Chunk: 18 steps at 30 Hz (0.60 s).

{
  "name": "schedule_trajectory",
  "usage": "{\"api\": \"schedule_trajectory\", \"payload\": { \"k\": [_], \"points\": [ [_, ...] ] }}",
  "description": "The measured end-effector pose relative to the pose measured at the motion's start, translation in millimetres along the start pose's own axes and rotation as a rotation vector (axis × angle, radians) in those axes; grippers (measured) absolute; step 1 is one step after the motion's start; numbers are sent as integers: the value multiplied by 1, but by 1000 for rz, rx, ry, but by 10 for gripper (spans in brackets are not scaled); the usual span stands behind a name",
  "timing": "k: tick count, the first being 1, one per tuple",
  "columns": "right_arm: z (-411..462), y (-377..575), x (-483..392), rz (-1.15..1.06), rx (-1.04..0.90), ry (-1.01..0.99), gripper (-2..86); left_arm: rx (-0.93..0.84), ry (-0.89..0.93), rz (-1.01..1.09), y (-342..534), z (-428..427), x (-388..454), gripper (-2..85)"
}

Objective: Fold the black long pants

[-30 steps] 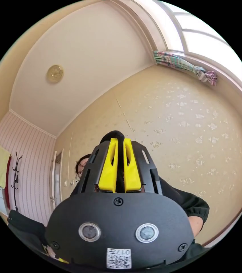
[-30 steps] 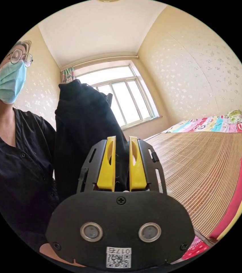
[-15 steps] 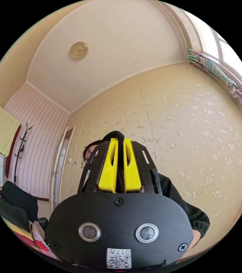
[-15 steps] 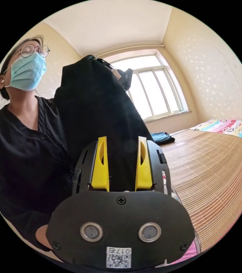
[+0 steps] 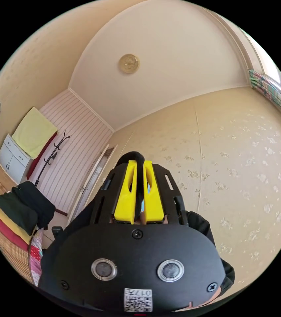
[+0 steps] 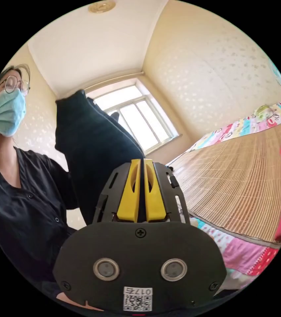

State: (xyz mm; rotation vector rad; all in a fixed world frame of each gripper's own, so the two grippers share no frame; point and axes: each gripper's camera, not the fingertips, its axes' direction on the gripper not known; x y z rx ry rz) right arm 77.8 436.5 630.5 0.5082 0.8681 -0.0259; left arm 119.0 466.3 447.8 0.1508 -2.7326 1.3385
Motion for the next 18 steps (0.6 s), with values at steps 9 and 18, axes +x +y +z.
{"api": "schedule_trajectory", "payload": {
  "k": [9,18],
  "points": [
    [-53,-2,-56,-59,412,316,10,-73,-477,95,24,10,55,28],
    [18,-12,-91,-283,291,412,17,89,-396,253,7,43,63,29]
  ]
}}
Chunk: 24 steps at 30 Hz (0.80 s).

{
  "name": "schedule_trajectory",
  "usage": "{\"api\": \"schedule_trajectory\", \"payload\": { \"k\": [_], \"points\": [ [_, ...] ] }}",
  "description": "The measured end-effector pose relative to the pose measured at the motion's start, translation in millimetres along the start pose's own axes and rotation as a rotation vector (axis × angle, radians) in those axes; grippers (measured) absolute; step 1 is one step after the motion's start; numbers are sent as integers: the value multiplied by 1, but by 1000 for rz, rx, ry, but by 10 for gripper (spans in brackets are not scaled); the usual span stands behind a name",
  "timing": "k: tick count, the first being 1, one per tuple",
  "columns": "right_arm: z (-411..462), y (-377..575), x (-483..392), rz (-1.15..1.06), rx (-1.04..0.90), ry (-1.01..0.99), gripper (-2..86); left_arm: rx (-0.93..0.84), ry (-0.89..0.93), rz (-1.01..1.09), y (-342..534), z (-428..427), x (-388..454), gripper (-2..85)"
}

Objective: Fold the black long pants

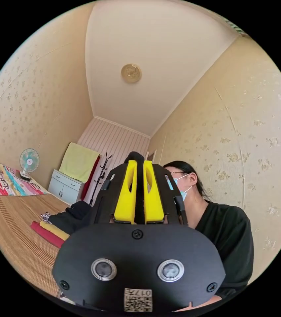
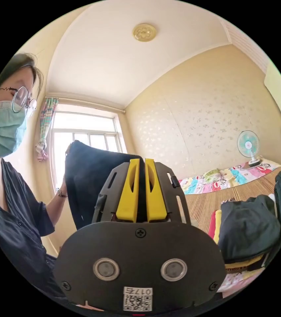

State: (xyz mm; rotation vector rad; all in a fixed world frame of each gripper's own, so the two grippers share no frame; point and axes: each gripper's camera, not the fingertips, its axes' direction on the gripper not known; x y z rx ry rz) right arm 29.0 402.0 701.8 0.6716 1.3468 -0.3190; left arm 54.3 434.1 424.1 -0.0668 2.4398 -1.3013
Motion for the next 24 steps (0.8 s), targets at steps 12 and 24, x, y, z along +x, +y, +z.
{"api": "schedule_trajectory", "payload": {
  "k": [12,24],
  "points": [
    [60,171,-92,52,-96,-333,94,84,234,-167,-7,72,-59,28],
    [144,294,-233,-309,-444,117,111,131,146,-196,-14,81,-44,29]
  ]
}}
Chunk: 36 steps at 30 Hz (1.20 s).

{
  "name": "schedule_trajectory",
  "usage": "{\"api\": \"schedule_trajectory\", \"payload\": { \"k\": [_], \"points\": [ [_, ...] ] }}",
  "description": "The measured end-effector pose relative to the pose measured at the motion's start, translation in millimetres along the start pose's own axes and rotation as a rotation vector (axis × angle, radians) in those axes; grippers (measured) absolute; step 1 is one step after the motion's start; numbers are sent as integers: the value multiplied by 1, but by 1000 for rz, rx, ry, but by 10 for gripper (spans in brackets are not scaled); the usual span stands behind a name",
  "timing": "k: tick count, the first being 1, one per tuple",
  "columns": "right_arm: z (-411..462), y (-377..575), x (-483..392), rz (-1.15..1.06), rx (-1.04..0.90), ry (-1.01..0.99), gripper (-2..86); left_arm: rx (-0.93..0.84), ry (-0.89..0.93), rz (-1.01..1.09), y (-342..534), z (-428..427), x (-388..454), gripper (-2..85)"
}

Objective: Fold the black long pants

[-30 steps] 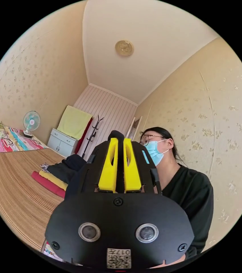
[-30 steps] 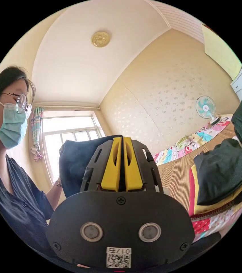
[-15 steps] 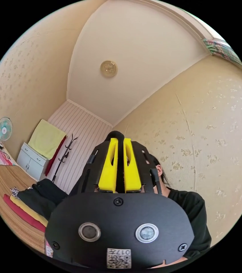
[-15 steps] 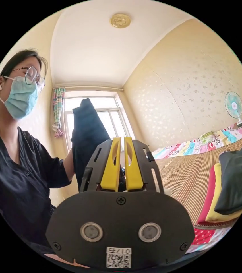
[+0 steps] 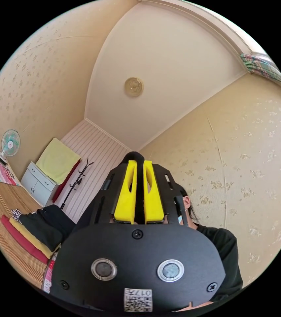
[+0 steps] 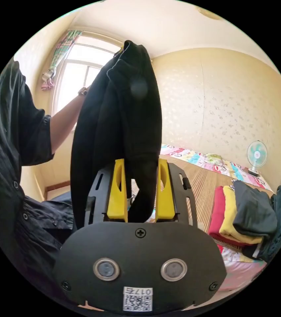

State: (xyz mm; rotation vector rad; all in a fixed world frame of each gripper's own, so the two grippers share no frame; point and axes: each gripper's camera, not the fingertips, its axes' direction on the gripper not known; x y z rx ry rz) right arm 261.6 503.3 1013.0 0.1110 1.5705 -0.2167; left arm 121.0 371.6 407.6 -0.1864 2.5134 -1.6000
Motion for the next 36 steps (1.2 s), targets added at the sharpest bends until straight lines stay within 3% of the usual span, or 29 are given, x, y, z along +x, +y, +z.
{"api": "schedule_trajectory", "payload": {
  "k": [2,6,10,13,16,20,22,25,27,29,31,33,34,36],
  "points": [
    [12,1,0,36,4,111,61,8,-1,-12,-3,2,2,29],
    [19,-16,16,73,39,215,47,12,-42,2,-20,6,18,29],
    [-9,-59,47,182,260,332,41,-23,-179,23,-44,3,48,29],
    [-35,-90,68,270,413,265,40,-3,-491,48,-53,-12,83,27],
    [-43,-122,63,274,447,205,38,32,-793,180,-33,-16,118,25],
    [-23,-152,32,205,451,324,32,88,-1149,524,-6,25,153,21],
    [-1,-172,36,192,419,406,31,15,-1266,563,-35,45,134,21],
    [71,-227,84,142,303,512,33,-79,-1327,412,-139,47,43,32],
    [142,-265,135,130,166,581,39,-155,-1466,183,-234,31,-75,62],
    [261,-290,214,111,-38,626,56,-228,-1598,-13,-272,7,-160,77],
    [335,-272,272,207,-279,625,60,-347,-1829,-132,-275,-6,-215,79],
    [375,-233,303,323,-440,670,59,-450,-1989,1,-237,5,-252,79],
    [389,-202,307,333,-460,629,59,-491,-1975,23,-222,8,-264,79],
    [410,-148,304,314,-505,497,58,-744,-1829,-49,-153,13,-323,81]
  ]
}}
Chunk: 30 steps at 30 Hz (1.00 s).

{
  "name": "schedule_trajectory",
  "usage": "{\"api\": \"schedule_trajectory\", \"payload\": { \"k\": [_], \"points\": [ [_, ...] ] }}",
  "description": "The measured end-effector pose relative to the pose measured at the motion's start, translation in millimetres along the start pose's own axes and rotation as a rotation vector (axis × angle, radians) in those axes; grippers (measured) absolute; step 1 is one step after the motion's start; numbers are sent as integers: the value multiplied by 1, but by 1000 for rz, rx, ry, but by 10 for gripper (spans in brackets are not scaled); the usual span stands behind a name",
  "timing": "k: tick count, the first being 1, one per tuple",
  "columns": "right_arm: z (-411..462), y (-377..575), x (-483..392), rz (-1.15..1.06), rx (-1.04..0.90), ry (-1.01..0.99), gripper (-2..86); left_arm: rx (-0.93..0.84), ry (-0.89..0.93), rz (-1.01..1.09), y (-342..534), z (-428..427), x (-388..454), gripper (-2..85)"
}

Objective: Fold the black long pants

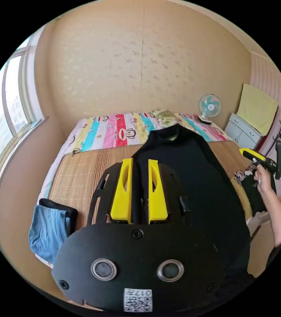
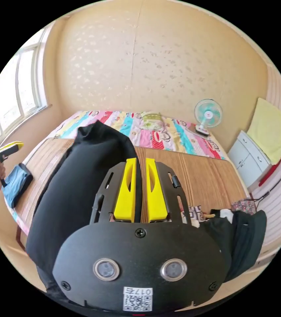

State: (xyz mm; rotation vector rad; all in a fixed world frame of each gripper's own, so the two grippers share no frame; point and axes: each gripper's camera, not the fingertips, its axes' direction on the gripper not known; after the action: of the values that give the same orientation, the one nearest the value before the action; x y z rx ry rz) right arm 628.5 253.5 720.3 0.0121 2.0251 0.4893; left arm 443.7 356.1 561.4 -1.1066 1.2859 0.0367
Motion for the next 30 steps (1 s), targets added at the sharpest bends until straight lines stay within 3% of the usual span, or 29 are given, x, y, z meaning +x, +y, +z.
{"api": "schedule_trajectory", "payload": {
  "k": [5,8,12,22,25,27,30],
  "points": [
    [130,128,-24,-80,-276,-247,60,-301,148,-38,80,128,52,85],
    [173,184,-33,-71,-421,-308,59,-515,64,-55,124,182,68,84],
    [166,220,-31,-104,-378,-239,44,-237,97,-173,172,147,64,76],
    [120,290,22,-171,-286,-208,25,-107,171,-287,253,59,65,55],
    [116,295,27,-201,-269,-163,23,78,217,-425,291,-2,33,60],
    [112,297,33,-210,-256,-149,23,291,103,-598,337,-69,-7,74],
    [107,298,52,-199,-245,-168,22,428,-159,-784,379,-137,-63,114]
  ]
}}
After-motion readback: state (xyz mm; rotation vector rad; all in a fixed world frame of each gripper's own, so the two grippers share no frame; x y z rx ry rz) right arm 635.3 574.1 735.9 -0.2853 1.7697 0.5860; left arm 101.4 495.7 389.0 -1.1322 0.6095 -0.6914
